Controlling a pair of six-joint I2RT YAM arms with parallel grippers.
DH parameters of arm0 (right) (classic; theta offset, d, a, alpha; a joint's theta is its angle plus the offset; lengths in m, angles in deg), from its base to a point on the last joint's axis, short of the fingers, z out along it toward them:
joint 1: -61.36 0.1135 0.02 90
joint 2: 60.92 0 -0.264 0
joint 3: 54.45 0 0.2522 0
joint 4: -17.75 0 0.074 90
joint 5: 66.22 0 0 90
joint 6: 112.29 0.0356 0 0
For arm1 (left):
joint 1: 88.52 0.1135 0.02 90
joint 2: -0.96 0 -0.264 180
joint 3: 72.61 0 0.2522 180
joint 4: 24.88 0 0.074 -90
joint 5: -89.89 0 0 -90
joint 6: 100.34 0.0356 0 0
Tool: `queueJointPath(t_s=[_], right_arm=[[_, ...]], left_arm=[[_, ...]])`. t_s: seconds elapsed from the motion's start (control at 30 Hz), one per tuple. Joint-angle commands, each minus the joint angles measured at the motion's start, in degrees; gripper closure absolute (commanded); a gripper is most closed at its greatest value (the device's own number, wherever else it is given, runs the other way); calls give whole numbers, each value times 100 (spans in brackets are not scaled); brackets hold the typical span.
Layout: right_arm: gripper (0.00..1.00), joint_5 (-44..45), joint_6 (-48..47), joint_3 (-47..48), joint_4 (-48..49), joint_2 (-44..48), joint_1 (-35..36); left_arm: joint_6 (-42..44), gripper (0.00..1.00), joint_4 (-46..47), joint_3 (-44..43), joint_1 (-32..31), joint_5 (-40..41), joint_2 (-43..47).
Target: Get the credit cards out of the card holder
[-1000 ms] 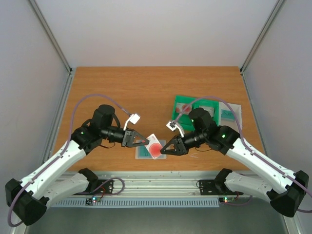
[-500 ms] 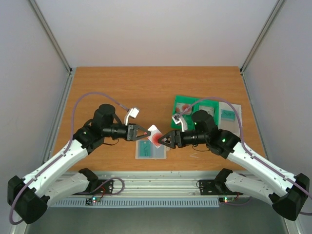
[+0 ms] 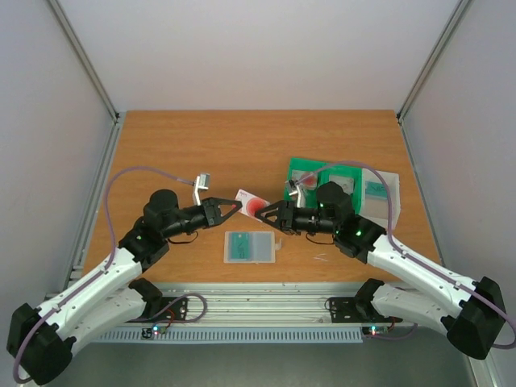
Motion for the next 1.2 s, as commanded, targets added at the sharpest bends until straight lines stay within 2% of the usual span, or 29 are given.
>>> queueJointPath(t_s=[0.0,0.17,0.53,0.67,0.77,0.93,1.07,1.17], right_arm=[[58,44,532,-16,839,-99,-4],[70,77,593,8,1035,-184,-11],[87,153,590,-74,1087,-220,-10],[98,200,579,-85,1049,-213,-9],[99,241,466,-53,897,-177,-10],[99,298,292,-88,709,-185,-11],[99,371,-80,130,204,-143,-47],[99,419,-519,511,-702,-171,-153]], left_arm=[[-461,100,923,146,6,563,139],[-605,100,998,232,7,853,206],[-702,100,1077,362,5,920,194],[-693,100,1052,363,5,875,164],[-659,99,931,326,9,846,184],[-463,79,642,294,5,975,239],[-196,43,113,134,5,1115,300],[48,27,-396,-38,5,1192,325]])
